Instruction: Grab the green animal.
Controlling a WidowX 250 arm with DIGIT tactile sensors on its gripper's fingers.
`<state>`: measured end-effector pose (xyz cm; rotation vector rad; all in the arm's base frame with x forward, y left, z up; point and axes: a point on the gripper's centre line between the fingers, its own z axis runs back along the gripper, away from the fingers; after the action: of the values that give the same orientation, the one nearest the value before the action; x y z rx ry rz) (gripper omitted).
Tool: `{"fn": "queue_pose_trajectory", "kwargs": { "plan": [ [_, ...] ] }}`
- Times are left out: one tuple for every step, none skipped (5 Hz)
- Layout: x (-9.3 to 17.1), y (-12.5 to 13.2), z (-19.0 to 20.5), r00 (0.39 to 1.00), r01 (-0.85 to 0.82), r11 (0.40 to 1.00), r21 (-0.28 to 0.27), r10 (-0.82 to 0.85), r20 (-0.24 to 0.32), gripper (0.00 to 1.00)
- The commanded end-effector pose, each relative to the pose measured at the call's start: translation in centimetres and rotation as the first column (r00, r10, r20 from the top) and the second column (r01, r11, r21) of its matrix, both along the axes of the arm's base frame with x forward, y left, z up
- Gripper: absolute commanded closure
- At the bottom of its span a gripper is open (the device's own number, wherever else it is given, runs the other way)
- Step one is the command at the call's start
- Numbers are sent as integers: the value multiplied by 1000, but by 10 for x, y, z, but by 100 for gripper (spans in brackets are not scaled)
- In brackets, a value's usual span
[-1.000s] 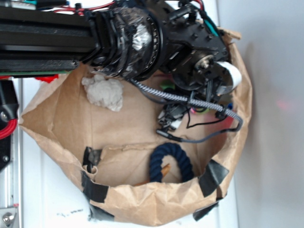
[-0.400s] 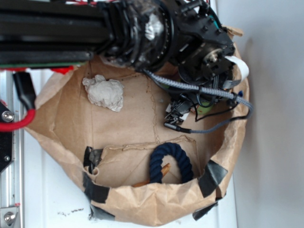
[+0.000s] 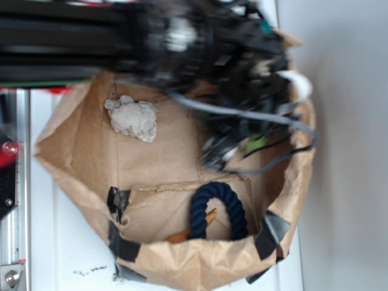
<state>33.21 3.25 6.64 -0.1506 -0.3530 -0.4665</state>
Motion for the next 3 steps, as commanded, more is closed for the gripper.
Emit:
{"fn": "queue_pose_trajectory", "kwargs": {
  "plan": [
    [-44, -17, 98, 974, -215, 976, 8, 214, 77, 100],
    [-57, -28, 108, 907, -422, 896, 141, 417, 61, 100],
    [-58, -22, 102, 873, -484, 871, 88, 488, -25, 100]
  ]
}}
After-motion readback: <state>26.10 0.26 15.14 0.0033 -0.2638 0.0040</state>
